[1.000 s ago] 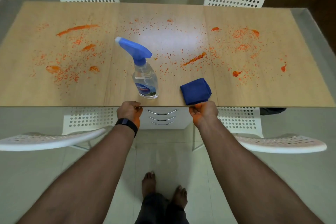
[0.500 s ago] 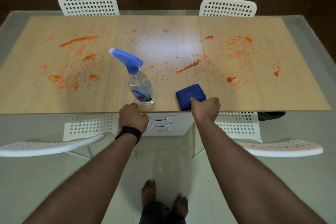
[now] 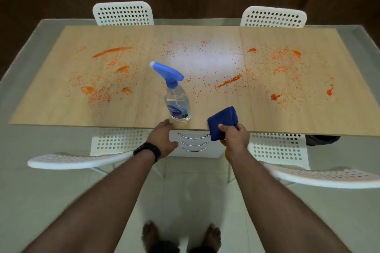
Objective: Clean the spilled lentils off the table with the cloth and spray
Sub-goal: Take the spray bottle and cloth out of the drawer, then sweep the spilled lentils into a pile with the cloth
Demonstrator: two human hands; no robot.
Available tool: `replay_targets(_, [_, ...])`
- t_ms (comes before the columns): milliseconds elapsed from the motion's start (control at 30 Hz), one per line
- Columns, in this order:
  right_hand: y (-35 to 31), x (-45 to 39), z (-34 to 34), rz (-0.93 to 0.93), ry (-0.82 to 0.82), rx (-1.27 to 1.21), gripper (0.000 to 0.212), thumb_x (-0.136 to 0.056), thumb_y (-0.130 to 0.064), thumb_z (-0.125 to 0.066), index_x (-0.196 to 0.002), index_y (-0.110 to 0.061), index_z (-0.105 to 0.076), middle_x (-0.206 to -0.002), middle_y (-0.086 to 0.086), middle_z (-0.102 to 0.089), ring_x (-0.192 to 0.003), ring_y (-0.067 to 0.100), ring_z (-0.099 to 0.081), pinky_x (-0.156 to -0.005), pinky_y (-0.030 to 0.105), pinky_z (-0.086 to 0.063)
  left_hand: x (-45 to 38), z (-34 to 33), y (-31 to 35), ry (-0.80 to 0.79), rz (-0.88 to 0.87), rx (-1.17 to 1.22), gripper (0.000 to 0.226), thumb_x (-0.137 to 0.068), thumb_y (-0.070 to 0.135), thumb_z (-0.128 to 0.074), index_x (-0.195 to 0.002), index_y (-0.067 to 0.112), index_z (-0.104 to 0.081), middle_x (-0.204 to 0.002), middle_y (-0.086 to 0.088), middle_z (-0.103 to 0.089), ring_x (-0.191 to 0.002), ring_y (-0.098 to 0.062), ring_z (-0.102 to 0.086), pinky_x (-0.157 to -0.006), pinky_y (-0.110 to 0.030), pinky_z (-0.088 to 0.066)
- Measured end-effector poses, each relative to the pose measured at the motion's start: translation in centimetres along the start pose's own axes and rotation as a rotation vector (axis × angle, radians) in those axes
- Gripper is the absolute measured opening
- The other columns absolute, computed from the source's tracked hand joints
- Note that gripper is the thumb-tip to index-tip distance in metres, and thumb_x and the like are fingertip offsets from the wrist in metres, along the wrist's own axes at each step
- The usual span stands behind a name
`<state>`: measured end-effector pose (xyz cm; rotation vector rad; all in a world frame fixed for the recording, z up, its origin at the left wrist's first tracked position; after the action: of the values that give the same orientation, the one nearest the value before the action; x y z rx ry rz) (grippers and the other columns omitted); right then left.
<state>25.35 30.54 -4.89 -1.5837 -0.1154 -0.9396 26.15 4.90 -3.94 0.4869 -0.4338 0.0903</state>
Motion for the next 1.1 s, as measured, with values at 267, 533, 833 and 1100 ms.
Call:
replay_targets(267, [5.6, 9.9, -8.2, -0.12, -0.176, -0.055, 0.031, -0.076, 0.007, -0.072, -0.098, -0.014, -0.068, -0.1, 0.008, -0.071, -0.091, 0.023, -0.065, -0.08, 0.043, -0.056, 2.1, 6.2, -7.3, -0.062, 0.047, 0.473, 0.061, -0.096, 0.031, -0.075, -0.149, 0.013, -0.052, -0.142, -0.006, -0.062, -0.127, -0.021, -0.06, -0.106, -0.032, -0.046])
replay_targets(533, [7.7, 19.8, -25.5, -0.043, -0.495, 0.081, 0.047, -0.074, 0.007, -0.079, -0.116, -0.011, -0.071, -0.111, 0.014, -0.078, -0.099, 0.032, -0.074, -0.073, 0.038, -0.061, 5.0, 14.7, -21.6, -0.148, 0.083, 0.835, 0.031, -0.102, 0.026, -0.067, -0.128, 0.009, -0.066, -0.118, -0.009, -0.073, -0.102, -0.023, -0.07, -0.083, -0.036, -0.057])
replay_targets(833, [9.3, 25.2, -40.8, -0.092, -0.504, -0.016, 0.039, -0.084, -0.011, -0.082, -0.122, -0.015, -0.072, -0.117, 0.008, -0.077, -0.108, 0.033, -0.071, -0.088, 0.053, -0.062, 4.4, 23.1, -34.3, -0.152, 0.126, 0.841, 0.019, -0.103, 0.028, -0.066, -0.111, 0.013, -0.074, -0.099, -0.008, -0.079, -0.086, -0.023, -0.076, -0.08, -0.043, -0.061])
replay_targets(1100, [10.0, 24.1, -51.8, -0.203, -0.512, 0.013, 0.029, -0.097, -0.016, -0.071, -0.125, -0.012, -0.065, -0.12, 0.012, -0.075, -0.107, 0.035, -0.072, -0.093, 0.056, -0.06, -1.3, 28.1, -40.9, -0.21, 0.096, 0.507, 0.026, -0.105, 0.034, -0.061, -0.103, 0.01, -0.071, -0.093, -0.006, -0.077, -0.085, -0.023, -0.073, -0.081, -0.043, -0.06])
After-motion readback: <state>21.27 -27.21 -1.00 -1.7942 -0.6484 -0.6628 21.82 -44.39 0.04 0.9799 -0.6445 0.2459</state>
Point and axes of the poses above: each hand's wrist, its own x-axis away from the middle knuckle, its own z-axis out of the back of the hand, y = z × x, the point moved 3 cm from there along -x, towards the middle knuckle
